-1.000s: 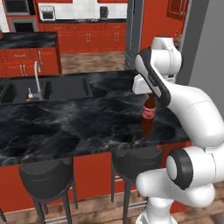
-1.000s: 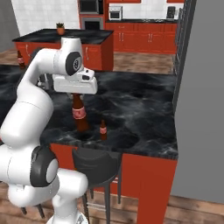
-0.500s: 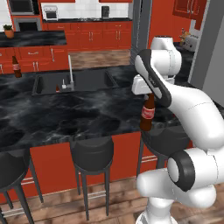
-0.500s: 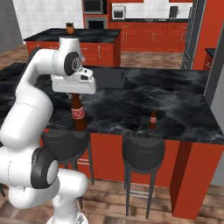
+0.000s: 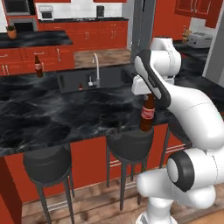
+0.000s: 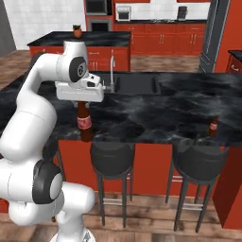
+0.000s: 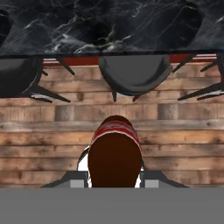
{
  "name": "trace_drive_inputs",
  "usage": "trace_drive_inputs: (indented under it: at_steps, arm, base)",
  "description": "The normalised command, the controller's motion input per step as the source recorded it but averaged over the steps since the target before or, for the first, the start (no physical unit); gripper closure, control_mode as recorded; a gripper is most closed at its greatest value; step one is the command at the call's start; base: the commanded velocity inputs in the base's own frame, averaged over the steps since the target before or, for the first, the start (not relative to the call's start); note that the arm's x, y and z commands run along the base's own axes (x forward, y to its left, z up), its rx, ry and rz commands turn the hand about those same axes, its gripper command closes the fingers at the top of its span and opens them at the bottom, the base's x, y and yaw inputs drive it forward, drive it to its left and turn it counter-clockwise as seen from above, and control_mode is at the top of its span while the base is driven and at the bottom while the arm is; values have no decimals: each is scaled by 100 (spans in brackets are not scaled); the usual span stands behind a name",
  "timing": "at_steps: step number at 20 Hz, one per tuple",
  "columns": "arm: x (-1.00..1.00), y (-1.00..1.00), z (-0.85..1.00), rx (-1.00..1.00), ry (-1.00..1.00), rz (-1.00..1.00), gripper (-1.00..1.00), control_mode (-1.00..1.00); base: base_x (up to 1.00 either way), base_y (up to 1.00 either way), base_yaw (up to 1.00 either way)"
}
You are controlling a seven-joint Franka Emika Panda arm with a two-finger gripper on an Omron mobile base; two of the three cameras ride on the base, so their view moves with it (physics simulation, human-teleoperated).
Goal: Place the large bottle from the dining counter next to the other large bottle outside the sink, and place the small bottle from the dining counter next to the other small bottle inside the sink.
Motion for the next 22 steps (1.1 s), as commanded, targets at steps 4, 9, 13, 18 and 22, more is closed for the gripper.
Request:
trace_drive_inputs:
  at_steps: [4, 9, 13, 18, 22]
  arm:
    - [0, 0, 0, 0, 0, 0, 100, 100]
    - [0, 0, 0, 0, 0, 0, 100, 100]
    - [0, 0, 0, 0, 0, 0, 100, 100]
    - [0, 0, 0, 0, 0, 0, 100, 100]
    - [0, 0, 0, 0, 0, 0, 100, 100]
  base:
    - [-56, 100, -8]
    - [-40, 100, -11]
    - [-22, 100, -14]
    - [-16, 100, -13]
    - [-3, 100, -14]
